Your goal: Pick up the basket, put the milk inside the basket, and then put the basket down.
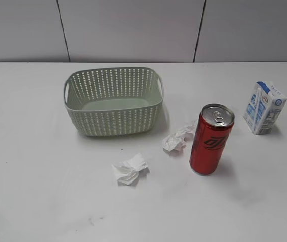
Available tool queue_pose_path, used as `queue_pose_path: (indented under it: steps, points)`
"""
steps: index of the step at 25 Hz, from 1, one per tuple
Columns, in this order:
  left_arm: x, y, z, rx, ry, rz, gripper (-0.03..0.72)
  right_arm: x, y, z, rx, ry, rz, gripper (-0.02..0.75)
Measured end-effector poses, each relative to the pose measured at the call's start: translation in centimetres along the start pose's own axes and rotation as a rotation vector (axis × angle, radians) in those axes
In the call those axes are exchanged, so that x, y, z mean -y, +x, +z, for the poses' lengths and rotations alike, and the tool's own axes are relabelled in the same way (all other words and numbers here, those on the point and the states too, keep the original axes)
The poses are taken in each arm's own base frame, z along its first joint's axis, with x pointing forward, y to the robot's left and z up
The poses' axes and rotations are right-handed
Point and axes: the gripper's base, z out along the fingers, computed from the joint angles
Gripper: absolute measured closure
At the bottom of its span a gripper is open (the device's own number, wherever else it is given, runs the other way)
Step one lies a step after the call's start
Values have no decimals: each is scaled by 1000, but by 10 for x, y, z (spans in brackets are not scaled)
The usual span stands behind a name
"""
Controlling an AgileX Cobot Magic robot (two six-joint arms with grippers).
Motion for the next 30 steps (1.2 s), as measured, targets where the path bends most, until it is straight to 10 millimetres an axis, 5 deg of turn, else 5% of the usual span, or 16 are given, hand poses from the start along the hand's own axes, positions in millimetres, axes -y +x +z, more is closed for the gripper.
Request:
queue_pose_path:
  steps: [10,30]
  points:
    - [3,-39,8,26,15,-13,180,0,0,0,0,-1,2,148]
    - [28,-143,155,-350,122,-17,180,0,0,0,1,-3,5,148]
